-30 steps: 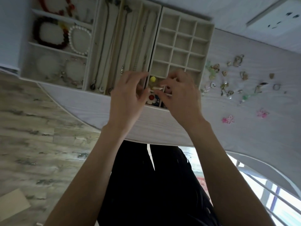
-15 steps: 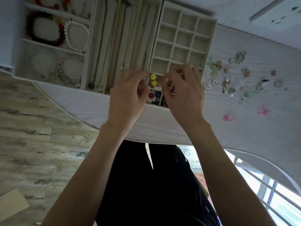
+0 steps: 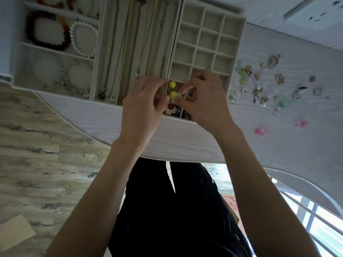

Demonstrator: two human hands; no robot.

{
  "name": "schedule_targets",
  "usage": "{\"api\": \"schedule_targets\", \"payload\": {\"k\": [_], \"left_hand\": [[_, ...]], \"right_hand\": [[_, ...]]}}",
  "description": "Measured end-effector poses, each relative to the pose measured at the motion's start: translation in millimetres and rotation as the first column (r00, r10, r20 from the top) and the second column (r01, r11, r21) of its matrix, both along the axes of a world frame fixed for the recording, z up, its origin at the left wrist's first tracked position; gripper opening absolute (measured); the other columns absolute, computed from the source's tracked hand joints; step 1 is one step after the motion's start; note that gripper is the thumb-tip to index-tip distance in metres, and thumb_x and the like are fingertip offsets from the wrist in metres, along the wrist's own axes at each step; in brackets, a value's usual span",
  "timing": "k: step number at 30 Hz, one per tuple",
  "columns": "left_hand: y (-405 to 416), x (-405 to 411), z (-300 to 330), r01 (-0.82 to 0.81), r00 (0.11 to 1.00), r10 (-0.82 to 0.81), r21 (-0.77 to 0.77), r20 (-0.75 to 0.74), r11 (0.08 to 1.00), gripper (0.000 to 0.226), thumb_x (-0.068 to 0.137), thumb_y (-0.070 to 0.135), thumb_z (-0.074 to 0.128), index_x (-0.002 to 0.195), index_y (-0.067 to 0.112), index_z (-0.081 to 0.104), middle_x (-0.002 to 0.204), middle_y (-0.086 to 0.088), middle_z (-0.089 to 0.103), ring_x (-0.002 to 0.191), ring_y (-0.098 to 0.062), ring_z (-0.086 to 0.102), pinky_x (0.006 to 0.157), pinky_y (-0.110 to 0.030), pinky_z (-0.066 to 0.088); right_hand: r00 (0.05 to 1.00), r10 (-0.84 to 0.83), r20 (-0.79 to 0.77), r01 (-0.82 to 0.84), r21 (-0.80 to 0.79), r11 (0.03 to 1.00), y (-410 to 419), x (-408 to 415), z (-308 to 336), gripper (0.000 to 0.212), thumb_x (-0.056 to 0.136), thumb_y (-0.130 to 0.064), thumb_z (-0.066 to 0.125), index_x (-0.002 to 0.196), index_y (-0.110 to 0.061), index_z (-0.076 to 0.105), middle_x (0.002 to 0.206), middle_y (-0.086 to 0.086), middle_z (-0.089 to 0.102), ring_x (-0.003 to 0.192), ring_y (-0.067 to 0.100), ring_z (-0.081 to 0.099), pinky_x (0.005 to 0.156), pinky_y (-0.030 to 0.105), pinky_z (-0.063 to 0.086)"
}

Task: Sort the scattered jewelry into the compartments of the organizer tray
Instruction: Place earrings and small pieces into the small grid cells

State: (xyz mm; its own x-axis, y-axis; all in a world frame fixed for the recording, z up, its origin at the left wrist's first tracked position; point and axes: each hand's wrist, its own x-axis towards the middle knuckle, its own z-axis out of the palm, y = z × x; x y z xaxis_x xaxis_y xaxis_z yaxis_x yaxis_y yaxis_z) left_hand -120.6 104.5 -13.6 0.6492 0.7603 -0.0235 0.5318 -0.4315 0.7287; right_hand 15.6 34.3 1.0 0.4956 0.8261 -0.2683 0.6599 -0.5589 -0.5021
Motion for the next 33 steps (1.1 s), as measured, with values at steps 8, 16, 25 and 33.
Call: {"api": "schedule_targets", "payload": {"k": [8, 16, 25, 33], "left_hand": [[-7, -13, 4, 0.104, 0.991, -0.104, 0.003, -0.084, 0.995, 0.064, 0.071, 0.042, 0.076, 0.124, 0.010, 0.059, 0.109, -0.006, 0.057, 0.090, -0.004, 0.049, 0.084, -0.015, 0.041], [-4, -12, 3, 0.179, 0.973, -0.168, 0.059, -0.158, 0.982, 0.073, 0.067, 0.045, 0.076, 0.127, 0.009, 0.057, 0.109, -0.012, 0.057, 0.094, -0.021, 0.057, 0.079, -0.026, 0.046], [-3, -3, 6, 0.146, 0.976, -0.115, 0.163, -0.183, 0.976, 0.032, 0.090, 0.025, 0.054, 0.118, 0.014, 0.066, 0.102, -0.007, 0.057, 0.093, -0.022, 0.054, 0.063, -0.026, 0.045], [9, 4, 5, 0.154, 0.977, -0.116, 0.216, -0.179, 0.964, 0.023, 0.088, 0.020, 0.052, 0.102, 0.014, 0.070, 0.097, -0.007, 0.058, 0.091, -0.024, 0.054, 0.060, -0.025, 0.042]], "right_hand": [[0.946, -0.115, 0.304, 0.062, 0.178, 0.982, -4, -9, -5, 0.017, 0.074, -0.027, 0.076, 0.075, -0.012, 0.068, 0.097, 0.009, 0.057, 0.093, 0.026, 0.052, 0.075, 0.027, 0.042], [0.974, -0.097, 0.206, 0.064, 0.162, 0.985, -6, -11, -8, 0.012, 0.077, -0.026, 0.074, 0.082, -0.015, 0.072, 0.100, 0.005, 0.055, 0.095, 0.020, 0.047, 0.072, 0.020, 0.033], [0.948, -0.132, 0.291, 0.085, 0.170, 0.982, -6, -23, -10, 0.011, 0.077, -0.023, 0.072, 0.082, -0.013, 0.074, 0.093, 0.006, 0.058, 0.087, 0.024, 0.051, 0.065, 0.030, 0.043], [0.961, -0.121, 0.250, 0.076, 0.181, 0.981, 1, -23, -10, 0.020, 0.070, -0.033, 0.077, 0.075, -0.015, 0.068, 0.088, 0.005, 0.058, 0.082, 0.022, 0.054, 0.060, 0.024, 0.035]]}}
